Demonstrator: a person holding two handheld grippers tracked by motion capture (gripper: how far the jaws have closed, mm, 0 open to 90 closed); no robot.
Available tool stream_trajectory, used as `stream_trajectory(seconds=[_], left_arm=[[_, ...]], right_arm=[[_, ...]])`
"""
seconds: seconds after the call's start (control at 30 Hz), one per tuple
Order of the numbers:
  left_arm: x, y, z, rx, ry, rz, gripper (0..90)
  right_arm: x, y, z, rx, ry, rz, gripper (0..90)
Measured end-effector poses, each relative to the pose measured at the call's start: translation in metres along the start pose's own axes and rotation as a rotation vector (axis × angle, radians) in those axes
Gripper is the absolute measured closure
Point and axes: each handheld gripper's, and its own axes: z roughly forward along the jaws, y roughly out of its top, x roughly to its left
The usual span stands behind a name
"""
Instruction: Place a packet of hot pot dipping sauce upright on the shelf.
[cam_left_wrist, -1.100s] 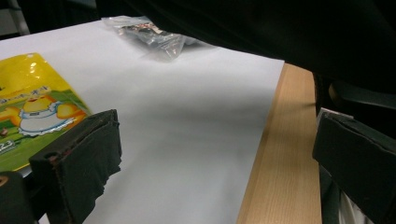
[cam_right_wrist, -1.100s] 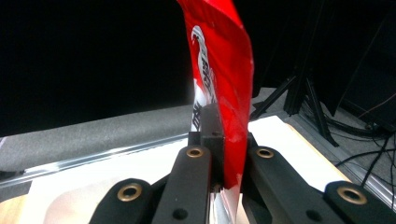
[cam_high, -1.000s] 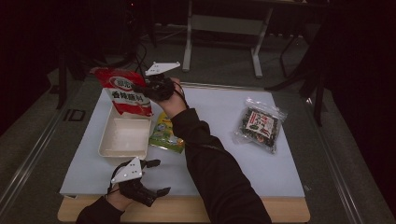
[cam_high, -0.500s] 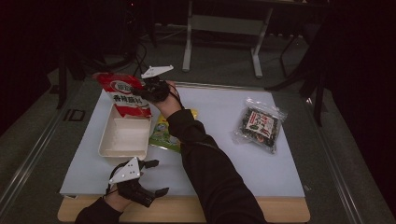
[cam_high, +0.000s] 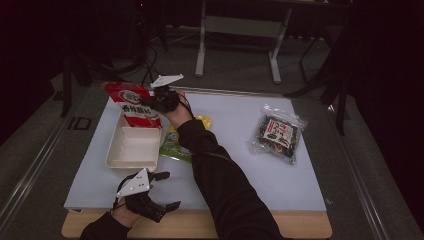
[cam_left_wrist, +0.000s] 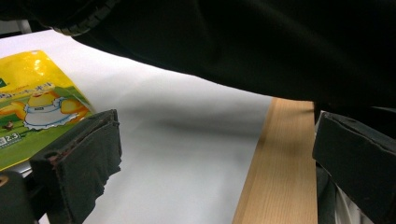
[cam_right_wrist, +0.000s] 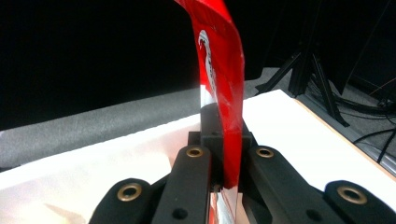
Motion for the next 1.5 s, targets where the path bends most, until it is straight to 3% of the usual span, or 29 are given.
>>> stream_trajectory(seconds=[0.43, 0.53, 0.63, 0.87, 0.97, 1.13, 1.5], left_arm=[[0.0, -0.001, 0.002, 0.008, -0.002, 0.0, 2.0], [-0.001, 0.0, 0.002, 0.009, -0.005, 0.004, 2.0], [0.0, -0.001, 0.002, 0.007, -0.004, 0.001, 2.0], [0.0, 0.0, 0.004, 0.011, -0.009, 0.002, 2.0], [0.0, 0.0, 0.005, 0.014, -0.011, 0.002, 2.0], [-0.001, 0.001, 0.007, 0.013, -0.018, 0.007, 2.0], [-0.002, 0.003, 0.018, 0.028, -0.048, 0.019, 2.0]], right_arm=[[0.0, -0.005, 0.0, -0.014, -0.006, 0.027, 89.9], [0.0, -0.013, 0.004, 0.031, -0.018, 0.009, 89.7], [-0.004, -0.019, 0.002, 0.018, -0.008, 0.049, 89.3], [-0.002, -0.02, -0.003, 0.082, -0.036, 0.041, 75.2], [0.001, -0.018, -0.01, 0.101, -0.058, 0.036, 68.7], [0.003, -0.015, -0.026, 0.088, -0.07, 0.047, 63.9], [0.007, -0.019, -0.062, 0.075, -0.105, 0.055, 64.3]])
